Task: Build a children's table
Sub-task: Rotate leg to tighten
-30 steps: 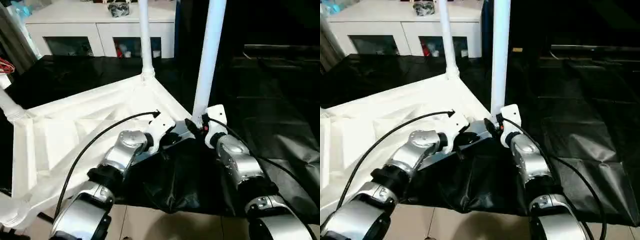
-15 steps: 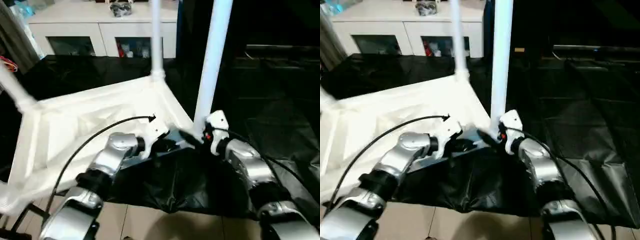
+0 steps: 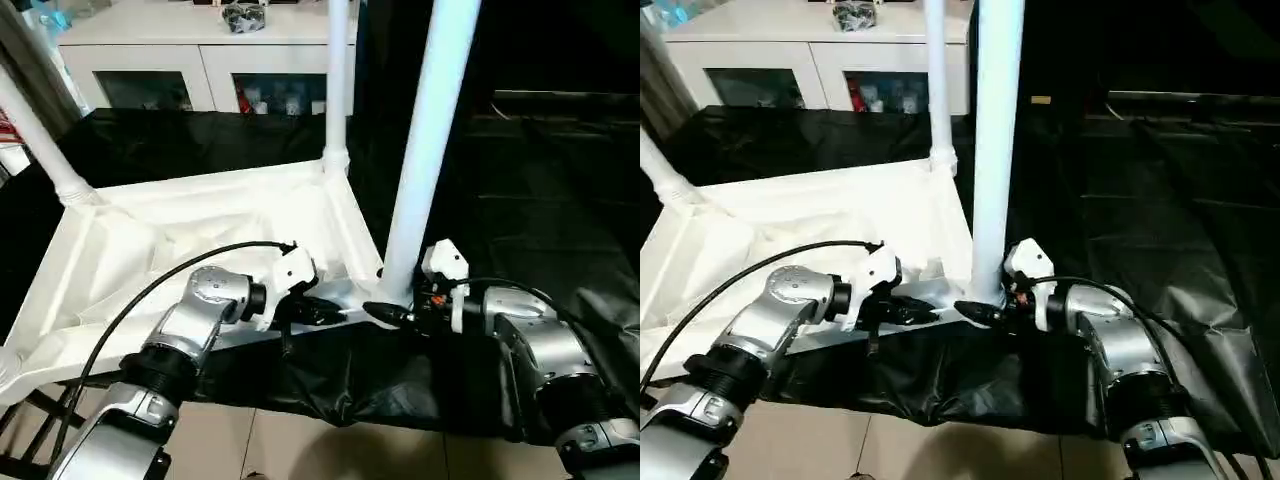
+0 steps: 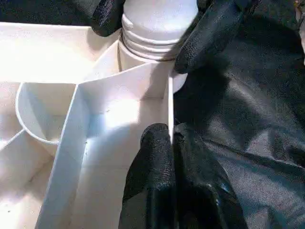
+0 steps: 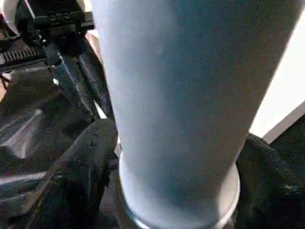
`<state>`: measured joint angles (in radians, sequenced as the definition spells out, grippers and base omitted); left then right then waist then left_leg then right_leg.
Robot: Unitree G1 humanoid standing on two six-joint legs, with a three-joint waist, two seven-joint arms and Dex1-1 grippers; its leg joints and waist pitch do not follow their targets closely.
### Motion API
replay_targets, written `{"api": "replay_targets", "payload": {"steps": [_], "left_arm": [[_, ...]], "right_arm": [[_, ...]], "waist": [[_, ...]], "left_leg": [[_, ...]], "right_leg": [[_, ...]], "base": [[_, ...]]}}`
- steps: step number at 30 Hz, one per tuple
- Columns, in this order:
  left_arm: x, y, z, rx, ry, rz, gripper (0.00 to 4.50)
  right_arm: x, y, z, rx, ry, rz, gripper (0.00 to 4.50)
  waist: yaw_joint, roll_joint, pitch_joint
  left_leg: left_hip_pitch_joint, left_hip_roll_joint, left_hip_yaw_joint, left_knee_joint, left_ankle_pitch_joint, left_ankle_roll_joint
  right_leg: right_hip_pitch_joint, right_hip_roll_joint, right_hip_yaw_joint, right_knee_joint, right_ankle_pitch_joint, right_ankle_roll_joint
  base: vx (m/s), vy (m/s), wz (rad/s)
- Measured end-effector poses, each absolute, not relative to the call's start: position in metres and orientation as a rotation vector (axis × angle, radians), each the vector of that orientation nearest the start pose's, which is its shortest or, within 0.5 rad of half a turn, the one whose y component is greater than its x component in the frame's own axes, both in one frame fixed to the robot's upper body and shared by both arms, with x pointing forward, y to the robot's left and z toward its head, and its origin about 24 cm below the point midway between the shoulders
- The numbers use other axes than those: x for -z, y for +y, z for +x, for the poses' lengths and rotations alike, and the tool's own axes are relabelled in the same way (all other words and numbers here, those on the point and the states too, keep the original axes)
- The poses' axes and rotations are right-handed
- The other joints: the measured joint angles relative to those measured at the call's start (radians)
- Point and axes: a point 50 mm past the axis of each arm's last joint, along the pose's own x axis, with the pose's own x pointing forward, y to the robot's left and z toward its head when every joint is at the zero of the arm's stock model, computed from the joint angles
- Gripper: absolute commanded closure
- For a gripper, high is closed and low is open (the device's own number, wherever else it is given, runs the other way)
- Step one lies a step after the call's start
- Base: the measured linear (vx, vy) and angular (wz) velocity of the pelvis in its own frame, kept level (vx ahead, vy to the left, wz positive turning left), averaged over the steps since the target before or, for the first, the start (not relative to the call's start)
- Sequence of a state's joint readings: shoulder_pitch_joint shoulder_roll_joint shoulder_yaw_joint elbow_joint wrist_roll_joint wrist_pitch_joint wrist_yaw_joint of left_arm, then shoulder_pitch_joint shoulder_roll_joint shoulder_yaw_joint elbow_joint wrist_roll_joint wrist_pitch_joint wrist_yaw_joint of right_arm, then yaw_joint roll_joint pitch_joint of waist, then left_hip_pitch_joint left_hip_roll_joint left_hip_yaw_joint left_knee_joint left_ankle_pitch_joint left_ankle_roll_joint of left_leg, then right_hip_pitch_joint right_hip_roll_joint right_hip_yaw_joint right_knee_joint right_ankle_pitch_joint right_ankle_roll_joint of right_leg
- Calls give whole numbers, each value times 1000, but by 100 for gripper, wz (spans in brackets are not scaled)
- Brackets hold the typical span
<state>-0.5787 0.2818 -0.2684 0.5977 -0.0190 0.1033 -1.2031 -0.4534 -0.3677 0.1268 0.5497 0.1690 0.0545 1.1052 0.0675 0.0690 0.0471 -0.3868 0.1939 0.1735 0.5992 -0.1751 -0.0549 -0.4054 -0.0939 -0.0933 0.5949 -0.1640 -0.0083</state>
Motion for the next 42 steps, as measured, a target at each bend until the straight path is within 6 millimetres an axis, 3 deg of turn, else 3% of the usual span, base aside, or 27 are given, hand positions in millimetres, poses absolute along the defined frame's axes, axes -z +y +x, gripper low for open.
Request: {"api": "replay_targets", "payload": {"steps": [4,5,13,19,23,26,28,31,36,42], "left_arm": [[-46,110,309,1395,398,281,450],[-46,110,309,1397,397,281,450],[-46,107,310,1364,386,282,450],[-45,86,329,1160,366,292,450],[-46,60,339,1022,361,278,450],[-47,54,340,991,355,275,450],[-47,53,340,982,352,276,450],[-47,53,340,985,351,277,450],[-47,58,339,1008,346,284,450],[-46,71,331,1124,347,289,450]], "right_arm": [[-44,-161,302,-1147,294,-134,139],[-43,-161,302,-1150,295,-135,163],[-41,-155,303,-1108,283,-115,178],[-34,-144,331,-718,253,-78,180],[-34,-132,348,-454,254,-37,181],[-35,-129,351,-396,247,-40,181],[-36,-127,353,-383,236,-35,181],[-35,-127,353,-381,230,-18,108],[-36,-127,351,-442,220,-6,68],[-35,-138,339,-650,218,-74,56]], "waist": [[4,-1,0],[5,-1,0],[6,-1,0],[-15,-1,0],[-19,0,-1],[-16,1,-1],[-15,2,-2],[-14,2,-2],[-16,2,-2],[-11,2,-2]], "left_leg": [[0,0,0,0,0,0],[0,0,0,0,0,0],[0,0,0,0,0,0],[2,-1,0,1,0,-1],[2,-1,0,0,0,-1],[2,-1,0,-3,0,-1],[2,-1,0,-3,0,0],[1,-1,0,-3,0,0],[2,-1,0,-3,0,0],[2,-1,0,-3,0,0]], "right_leg": [[0,0,0,0,0,0],[0,0,0,0,0,0],[0,0,0,0,0,0],[1,0,1,0,0,0],[1,0,1,-1,0,0],[1,0,0,-2,-1,0],[0,0,0,-2,-1,0],[0,0,0,-2,-1,0],[0,0,0,-1,-1,0],[0,0,0,-1,-1,0]], "base": [[0,0,0],[0,0,0],[0,0,0],[0,0,0],[0,0,0],[0,0,0],[0,0,0],[0,0,0],[0,0,0],[0,0,0]]}}
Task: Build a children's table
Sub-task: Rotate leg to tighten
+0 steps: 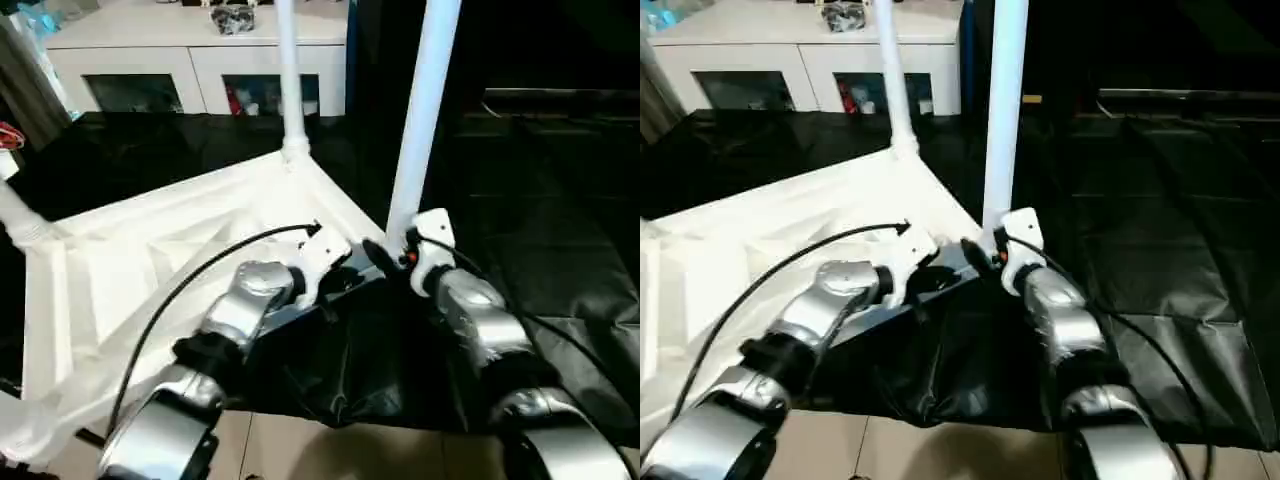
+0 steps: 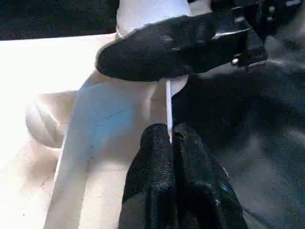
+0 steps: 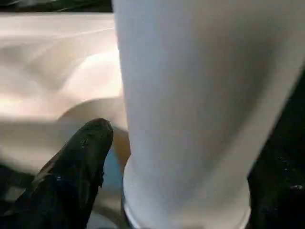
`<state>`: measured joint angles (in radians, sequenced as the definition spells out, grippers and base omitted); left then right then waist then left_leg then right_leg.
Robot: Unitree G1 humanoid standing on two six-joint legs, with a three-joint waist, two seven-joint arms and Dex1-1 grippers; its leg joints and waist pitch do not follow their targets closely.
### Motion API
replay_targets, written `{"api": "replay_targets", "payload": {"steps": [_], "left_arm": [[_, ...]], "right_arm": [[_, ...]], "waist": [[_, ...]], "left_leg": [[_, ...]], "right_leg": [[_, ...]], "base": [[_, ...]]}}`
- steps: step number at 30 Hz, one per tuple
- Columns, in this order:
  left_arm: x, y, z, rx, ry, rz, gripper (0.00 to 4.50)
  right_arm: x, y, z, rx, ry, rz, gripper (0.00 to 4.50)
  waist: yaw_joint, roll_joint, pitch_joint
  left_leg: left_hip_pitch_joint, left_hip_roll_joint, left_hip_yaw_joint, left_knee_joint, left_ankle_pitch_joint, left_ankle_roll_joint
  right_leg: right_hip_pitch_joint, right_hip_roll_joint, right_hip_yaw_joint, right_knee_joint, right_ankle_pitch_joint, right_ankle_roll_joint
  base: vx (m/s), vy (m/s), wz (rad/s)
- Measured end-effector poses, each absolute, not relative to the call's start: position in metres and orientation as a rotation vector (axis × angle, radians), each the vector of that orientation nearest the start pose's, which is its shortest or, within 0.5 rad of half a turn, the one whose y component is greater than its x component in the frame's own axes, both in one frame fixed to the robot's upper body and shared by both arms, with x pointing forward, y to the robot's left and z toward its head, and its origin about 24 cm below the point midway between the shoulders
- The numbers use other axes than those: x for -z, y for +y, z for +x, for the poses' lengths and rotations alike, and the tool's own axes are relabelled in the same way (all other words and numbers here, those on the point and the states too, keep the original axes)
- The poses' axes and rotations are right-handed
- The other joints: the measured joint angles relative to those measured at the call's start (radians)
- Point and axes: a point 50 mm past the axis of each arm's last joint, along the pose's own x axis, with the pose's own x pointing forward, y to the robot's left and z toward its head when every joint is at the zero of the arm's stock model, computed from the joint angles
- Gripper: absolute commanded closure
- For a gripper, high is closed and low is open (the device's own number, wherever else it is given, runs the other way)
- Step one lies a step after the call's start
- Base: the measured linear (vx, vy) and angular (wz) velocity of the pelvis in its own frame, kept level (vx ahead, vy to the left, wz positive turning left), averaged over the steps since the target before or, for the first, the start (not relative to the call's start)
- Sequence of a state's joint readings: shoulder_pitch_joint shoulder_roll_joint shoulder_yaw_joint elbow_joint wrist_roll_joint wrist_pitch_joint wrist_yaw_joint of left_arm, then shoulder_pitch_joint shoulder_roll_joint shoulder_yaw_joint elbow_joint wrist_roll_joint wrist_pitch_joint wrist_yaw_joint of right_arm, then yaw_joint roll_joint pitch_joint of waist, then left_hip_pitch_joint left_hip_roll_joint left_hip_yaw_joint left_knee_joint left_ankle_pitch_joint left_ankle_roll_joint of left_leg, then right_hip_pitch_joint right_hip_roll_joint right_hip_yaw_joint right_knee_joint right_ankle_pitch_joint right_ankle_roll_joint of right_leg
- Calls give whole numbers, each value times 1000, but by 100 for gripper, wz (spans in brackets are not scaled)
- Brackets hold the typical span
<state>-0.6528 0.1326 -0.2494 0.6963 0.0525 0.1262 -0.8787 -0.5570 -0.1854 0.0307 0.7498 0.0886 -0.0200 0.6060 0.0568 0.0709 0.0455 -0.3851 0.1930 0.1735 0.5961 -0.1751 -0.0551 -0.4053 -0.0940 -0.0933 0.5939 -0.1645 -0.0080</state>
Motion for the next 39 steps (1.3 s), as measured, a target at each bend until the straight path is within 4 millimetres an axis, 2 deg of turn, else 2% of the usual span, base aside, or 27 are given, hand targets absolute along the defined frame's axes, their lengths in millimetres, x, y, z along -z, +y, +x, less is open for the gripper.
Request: {"api": "replay_targets", "payload": {"steps": [9,12,15,17,26,28,31,35,39], "left_arm": [[-45,92,318,1289,363,291,450],[-47,100,314,1337,373,291,450],[-46,107,309,1386,389,277,450],[-46,109,307,1406,399,273,450],[-48,111,304,1440,412,265,450],[-47,109,305,1425,408,264,450],[-44,105,309,1356,400,272,450],[-44,91,324,1178,376,266,450],[-45,77,333,1075,363,272,450]], "right_arm": [[-39,-154,316,-974,245,-146,56],[-42,-158,309,-1059,261,-135,91],[-43,-158,302,-1135,280,-130,103],[-43,-156,300,-1169,287,-131,132],[-44,-153,295,-1209,302,-127,178],[-43,-151,295,-1190,297,-122,178],[-38,-149,300,-1081,281,-118,180],[-35,-136,327,-764,254,-94,181],[-35,-128,341,-556,251,-54,181]], "waist": [[5,-1,0],[7,-1,1],[8,-2,1],[9,-2,1],[19,-3,2],[22,-3,2],[17,-4,2],[-5,-5,3],[-9,-5,3]], "left_leg": [[-1,0,0,2,0,0],[-1,1,0,2,0,0],[-1,1,0,2,0,0],[-1,1,0,2,0,0],[-1,1,0,2,0,0],[-1,1,0,2,0,0],[0,1,0,3,0,0],[1,0,0,3,0,-1],[1,0,0,2,0,-1]], "right_leg": [[0,0,0,1,0,-1],[0,0,0,1,0,0],[0,0,0,1,0,0],[0,0,0,1,0,0],[0,0,0,1,0,0],[0,0,0,1,0,0],[0,0,0,1,0,0],[0,0,1,1,0,0],[0,0,1,1,1,-1]], "base": [[0,0,0],[0,0,0],[0,0,0],[0,0,0],[0,0,0],[0,0,0],[0,0,0],[0,0,0],[0,0,0]]}}
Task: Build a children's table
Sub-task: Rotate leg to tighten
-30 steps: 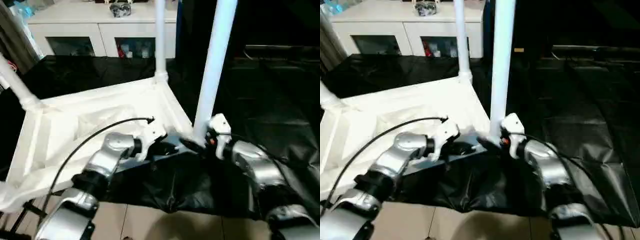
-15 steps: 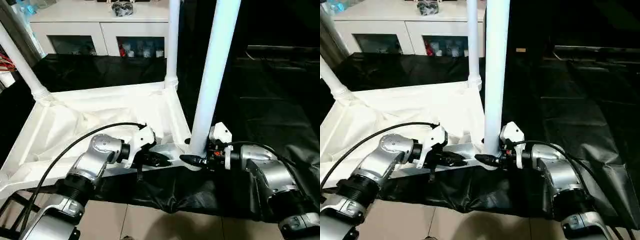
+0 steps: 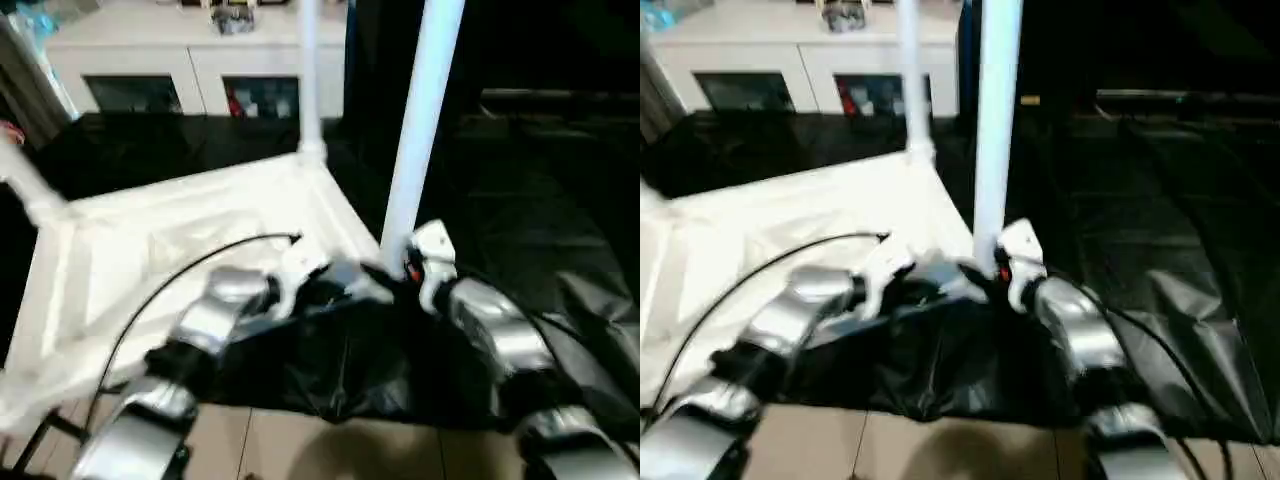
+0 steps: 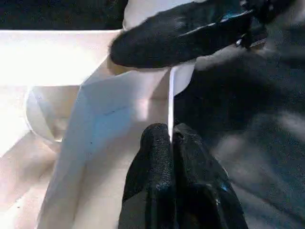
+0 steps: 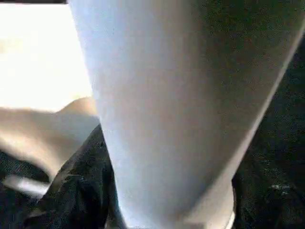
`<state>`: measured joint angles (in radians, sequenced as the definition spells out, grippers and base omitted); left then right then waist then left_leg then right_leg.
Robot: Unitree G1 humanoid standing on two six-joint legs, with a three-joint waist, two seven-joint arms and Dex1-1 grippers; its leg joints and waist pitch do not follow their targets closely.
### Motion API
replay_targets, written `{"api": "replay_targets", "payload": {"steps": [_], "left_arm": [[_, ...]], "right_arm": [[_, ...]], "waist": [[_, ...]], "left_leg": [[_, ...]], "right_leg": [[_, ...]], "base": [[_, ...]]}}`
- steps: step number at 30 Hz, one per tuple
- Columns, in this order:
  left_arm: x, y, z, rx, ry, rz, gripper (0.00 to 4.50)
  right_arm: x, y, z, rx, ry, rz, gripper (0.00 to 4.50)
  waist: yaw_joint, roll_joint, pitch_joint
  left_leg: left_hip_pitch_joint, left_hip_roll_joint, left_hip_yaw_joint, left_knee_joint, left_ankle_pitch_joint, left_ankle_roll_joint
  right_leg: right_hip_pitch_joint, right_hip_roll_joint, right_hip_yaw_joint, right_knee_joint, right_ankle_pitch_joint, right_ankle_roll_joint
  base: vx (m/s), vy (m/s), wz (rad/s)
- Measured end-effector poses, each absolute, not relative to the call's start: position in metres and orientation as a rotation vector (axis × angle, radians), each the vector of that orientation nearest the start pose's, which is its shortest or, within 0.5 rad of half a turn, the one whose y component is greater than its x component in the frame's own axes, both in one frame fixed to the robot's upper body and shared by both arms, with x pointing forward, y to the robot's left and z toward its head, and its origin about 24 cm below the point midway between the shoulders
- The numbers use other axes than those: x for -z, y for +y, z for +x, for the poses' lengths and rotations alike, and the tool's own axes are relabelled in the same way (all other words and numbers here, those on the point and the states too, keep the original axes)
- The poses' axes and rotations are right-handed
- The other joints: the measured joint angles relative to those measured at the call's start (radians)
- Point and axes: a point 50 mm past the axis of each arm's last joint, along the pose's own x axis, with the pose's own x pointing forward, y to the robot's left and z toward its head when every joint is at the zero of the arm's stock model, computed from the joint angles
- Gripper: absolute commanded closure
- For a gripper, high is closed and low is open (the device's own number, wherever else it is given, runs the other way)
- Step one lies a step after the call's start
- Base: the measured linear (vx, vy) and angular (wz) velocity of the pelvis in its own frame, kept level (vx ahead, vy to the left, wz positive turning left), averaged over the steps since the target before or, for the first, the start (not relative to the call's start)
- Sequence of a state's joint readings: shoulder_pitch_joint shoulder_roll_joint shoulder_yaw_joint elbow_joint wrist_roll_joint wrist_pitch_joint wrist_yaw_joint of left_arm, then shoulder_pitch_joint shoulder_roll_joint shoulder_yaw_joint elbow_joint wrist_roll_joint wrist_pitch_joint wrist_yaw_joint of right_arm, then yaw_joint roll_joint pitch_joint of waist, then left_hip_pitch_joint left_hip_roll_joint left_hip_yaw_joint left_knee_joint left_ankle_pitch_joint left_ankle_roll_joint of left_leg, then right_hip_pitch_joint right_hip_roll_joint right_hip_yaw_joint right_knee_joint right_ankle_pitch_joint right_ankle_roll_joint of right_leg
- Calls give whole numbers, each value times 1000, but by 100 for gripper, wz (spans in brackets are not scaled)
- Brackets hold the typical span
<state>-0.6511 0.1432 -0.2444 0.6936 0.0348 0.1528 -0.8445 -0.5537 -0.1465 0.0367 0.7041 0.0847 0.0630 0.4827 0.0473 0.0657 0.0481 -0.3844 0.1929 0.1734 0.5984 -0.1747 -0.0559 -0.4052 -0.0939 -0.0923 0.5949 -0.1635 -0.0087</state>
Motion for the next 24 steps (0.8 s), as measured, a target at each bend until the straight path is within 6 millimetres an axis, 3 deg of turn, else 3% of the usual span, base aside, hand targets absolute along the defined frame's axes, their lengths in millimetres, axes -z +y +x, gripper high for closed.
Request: {"api": "replay_targets", "payload": {"steps": [5,6,8,11,17,24], "left_arm": [[-46,63,338,1009,351,257,450],[-46,63,338,1009,351,256,450],[-46,64,338,1006,352,255,450],[-47,66,338,1004,348,257,450],[-46,78,333,1070,346,258,450],[-45,89,325,1171,361,261,450]], "right_arm": [[-37,-125,350,-438,240,-43,181],[-37,-125,350,-437,235,-41,111],[-36,-124,349,-454,232,-32,109],[-36,-124,348,-477,224,-32,69],[-35,-130,340,-636,208,-83,69],[-35,-140,328,-823,226,-129,69]], "waist": [[11,1,-1],[12,1,-1],[11,1,-1],[11,1,-1],[4,1,-1],[9,1,0]], "left_leg": [[-2,-1,0,-2,-1,1],[-2,-1,0,-2,-1,2],[-2,-1,0,-2,-1,2],[-1,-1,0,-1,-1,1],[-1,0,0,-2,-1,1],[-1,1,0,0,-1,1]], "right_leg": [[0,0,0,-2,-1,1],[0,0,0,-2,-1,1],[0,0,0,-2,-1,1],[0,0,0,-1,-1,0],[-1,0,-1,-1,-1,0],[0,0,-1,0,0,0]], "base": [[0,0,0],[0,0,0],[0,0,0],[0,0,0],[0,0,0],[0,0,0]]}}
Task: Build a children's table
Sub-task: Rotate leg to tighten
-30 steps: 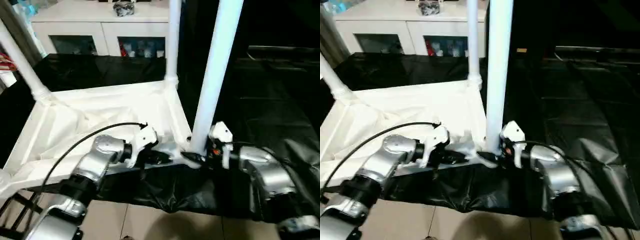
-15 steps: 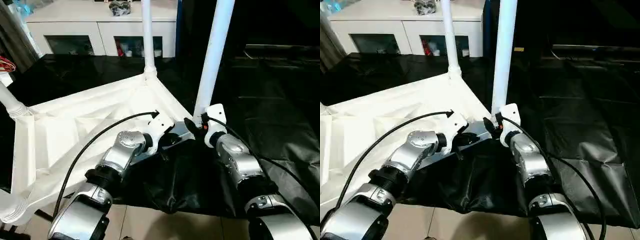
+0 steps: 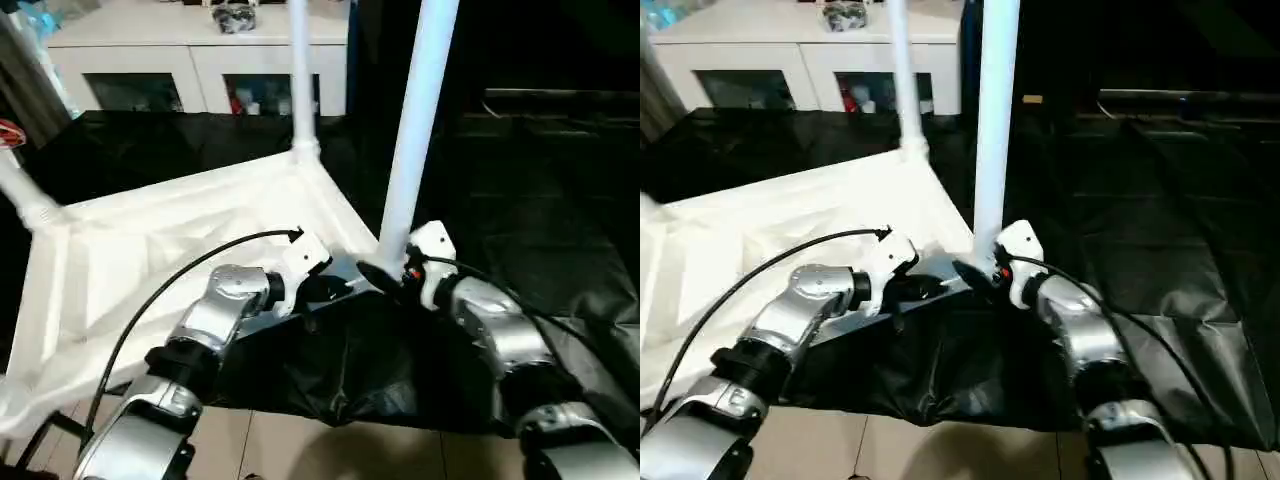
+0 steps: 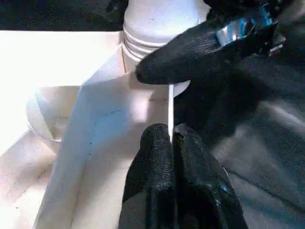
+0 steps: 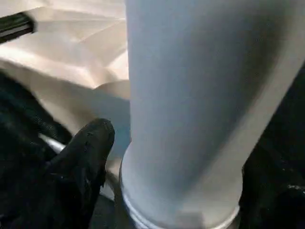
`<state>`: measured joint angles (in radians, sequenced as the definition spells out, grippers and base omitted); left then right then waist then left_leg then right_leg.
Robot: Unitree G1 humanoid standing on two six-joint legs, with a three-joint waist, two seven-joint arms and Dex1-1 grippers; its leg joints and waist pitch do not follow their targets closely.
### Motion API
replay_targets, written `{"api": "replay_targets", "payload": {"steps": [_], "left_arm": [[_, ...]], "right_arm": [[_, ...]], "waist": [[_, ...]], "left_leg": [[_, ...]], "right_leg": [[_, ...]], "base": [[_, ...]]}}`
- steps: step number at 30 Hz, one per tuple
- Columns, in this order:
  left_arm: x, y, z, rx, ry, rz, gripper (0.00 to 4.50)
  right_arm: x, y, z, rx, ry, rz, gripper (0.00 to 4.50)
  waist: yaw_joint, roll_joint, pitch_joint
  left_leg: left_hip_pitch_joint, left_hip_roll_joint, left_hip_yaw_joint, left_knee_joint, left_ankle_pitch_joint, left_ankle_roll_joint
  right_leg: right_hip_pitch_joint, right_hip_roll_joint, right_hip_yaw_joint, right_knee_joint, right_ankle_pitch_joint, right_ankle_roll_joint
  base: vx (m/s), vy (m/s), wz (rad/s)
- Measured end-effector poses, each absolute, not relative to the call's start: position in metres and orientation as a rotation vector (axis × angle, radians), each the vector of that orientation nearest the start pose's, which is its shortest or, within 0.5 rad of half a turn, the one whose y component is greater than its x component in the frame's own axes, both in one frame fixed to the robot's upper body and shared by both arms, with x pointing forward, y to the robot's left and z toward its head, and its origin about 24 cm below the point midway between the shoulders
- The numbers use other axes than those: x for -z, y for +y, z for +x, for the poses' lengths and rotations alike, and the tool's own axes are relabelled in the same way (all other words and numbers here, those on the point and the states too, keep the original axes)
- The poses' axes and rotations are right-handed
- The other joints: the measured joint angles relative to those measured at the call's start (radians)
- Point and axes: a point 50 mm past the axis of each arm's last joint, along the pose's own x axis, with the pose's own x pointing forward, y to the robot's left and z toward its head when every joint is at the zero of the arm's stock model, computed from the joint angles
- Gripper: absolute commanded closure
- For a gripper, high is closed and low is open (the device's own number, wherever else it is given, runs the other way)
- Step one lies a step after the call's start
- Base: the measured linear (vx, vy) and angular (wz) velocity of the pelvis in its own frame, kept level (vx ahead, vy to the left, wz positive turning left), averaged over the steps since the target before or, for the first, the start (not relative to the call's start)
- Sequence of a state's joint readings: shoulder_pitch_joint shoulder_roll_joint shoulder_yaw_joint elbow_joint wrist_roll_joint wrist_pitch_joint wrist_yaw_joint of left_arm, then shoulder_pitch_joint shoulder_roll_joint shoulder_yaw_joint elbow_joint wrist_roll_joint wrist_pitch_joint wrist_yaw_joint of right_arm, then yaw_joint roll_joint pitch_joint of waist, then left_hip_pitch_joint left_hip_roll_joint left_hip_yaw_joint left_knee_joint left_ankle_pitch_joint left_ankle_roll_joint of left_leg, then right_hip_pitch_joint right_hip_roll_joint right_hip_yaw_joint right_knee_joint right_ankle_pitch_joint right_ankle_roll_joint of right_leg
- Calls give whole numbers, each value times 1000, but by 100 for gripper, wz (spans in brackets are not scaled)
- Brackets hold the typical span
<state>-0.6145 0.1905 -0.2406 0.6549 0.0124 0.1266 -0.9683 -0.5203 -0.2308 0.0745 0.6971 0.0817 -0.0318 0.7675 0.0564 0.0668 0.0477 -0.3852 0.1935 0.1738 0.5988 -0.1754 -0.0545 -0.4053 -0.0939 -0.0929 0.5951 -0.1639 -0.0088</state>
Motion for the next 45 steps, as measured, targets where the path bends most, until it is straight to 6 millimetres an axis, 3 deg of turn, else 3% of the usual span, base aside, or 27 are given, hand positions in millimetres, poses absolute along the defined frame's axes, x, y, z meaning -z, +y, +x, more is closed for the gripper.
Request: {"api": "replay_targets", "payload": {"steps": [4,11,15,22,25,32,35,39,41,45], "left_arm": [[-45,100,319,1257,376,259,450],[-46,110,309,1376,403,259,450],[-46,112,305,1416,420,254,450],[-47,111,305,1422,420,252,450],[-45,107,308,1359,405,260,450],[-44,83,330,1110,371,275,450],[-45,73,334,1054,365,275,450],[-45,62,338,1003,357,255,450],[-45,62,338,1002,356,254,450],[-45,65,337,1016,357,252,450]], "right_arm": [[-38,-150,315,-996,250,-160,69],[-42,-154,304,-1150,287,-180,125],[-43,-152,300,-1197,294,-176,161],[-43,-150,298,-1210,295,-172,176],[-40,-148,302,-1112,291,-154,177],[-33,-131,336,-639,263,-83,178],[-33,-127,344,-521,263,-63,178],[-35,-125,350,-440,254,-63,178],[-34,-125,350,-437,244,-59,122],[-35,-124,349,-477,238,-22,89]], "waist": [[7,0,0],[8,-1,0],[10,-1,1],[13,-2,2],[11,-3,1],[-15,-3,1],[-16,-2,1],[-10,-1,0],[-9,0,-1],[-8,0,-1]], "left_leg": [[-1,0,0,0,0,0],[-1,0,0,0,0,0],[-1,0,0,0,0,0],[-1,0,0,1,0,0],[0,0,0,1,0,0],[2,-1,0,2,0,-1],[2,-1,-1,2,0,-1],[0,-1,-1,1,0,0],[0,-1,0,0,0,0],[0,-1,0,0,0,0]], "right_leg": [[0,0,0,0,0,0],[0,0,0,0,0,0],[0,0,0,0,0,0],[0,0,0,0,0,0],[1,0,0,0,0,0],[1,0,1,0,0,1],[2,0,1,0,0,1],[2,0,1,-1,0,0],[2,-1,1,-2,0,0],[1,0,0,-1,0,0]], "base": [[0,0,0],[0,0,0],[0,0,0],[0,0,0],[0,0,0],[0,0,0],[0,0,0],[0,0,0],[0,0,0],[0,0,0]]}}
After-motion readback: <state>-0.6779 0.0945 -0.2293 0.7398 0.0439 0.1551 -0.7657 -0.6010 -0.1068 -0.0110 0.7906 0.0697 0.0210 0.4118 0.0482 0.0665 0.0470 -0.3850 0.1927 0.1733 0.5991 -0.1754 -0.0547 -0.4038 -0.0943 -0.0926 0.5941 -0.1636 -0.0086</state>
